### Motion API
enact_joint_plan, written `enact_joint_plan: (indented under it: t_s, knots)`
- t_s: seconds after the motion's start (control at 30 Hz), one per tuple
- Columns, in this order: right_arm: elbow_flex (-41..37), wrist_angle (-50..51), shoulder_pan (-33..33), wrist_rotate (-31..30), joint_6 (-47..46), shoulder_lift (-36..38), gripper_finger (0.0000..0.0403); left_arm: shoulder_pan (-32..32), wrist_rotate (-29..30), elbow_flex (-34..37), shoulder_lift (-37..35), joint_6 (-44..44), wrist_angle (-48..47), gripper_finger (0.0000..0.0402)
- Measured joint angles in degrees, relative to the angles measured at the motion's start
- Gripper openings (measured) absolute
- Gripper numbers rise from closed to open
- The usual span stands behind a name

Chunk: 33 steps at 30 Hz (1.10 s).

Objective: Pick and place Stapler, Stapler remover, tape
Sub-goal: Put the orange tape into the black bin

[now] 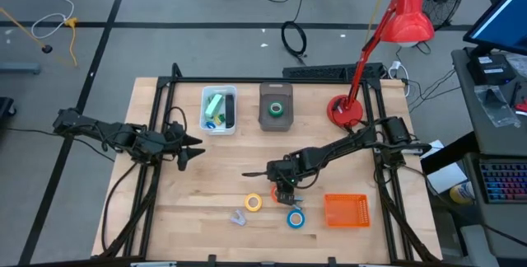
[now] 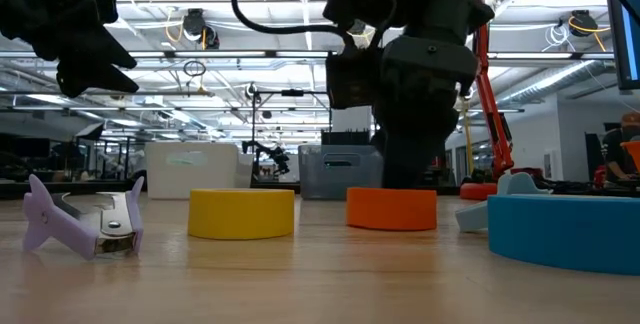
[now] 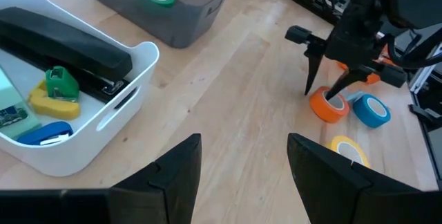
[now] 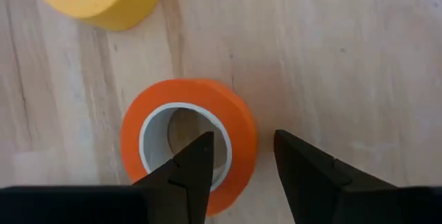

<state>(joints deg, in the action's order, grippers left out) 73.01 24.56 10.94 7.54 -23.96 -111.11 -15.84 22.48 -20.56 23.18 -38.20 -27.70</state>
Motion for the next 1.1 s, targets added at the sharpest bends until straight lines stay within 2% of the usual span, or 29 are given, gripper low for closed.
enact_joint_plan:
  t_s: [0.2,0.47,0.73,0.97,1.1]
  knots:
    - [0.0,0.03,0.0,0.57,-0.85,0.35,0.0107,0.0,-0.06,0.0,0.01,0.28,-0.02,0.0218]
    - [-0.02,0.2,-1.16,1.63,-0.88,4.37,0.0034,0.0,-0.08,0.0,0.02,0.46,0.02,0.0218]
    - [0.0,-0.57,-5.55,0.98,0.05,10.42,0.003,0.0,0.0,0.0,0.0,0.35,0.38,0.0218]
    - [0.0,-9.66,-13.24,-9.97,6.25,16.74,0.0034,0.0,0.06,0.0,0.04,-0.11,1.01,0.0218]
    - [0.04,-16.69,-18.4,-17.96,10.92,17.18,0.0032,0.0,0.07,0.0,0.07,-1.31,1.01,0.0218]
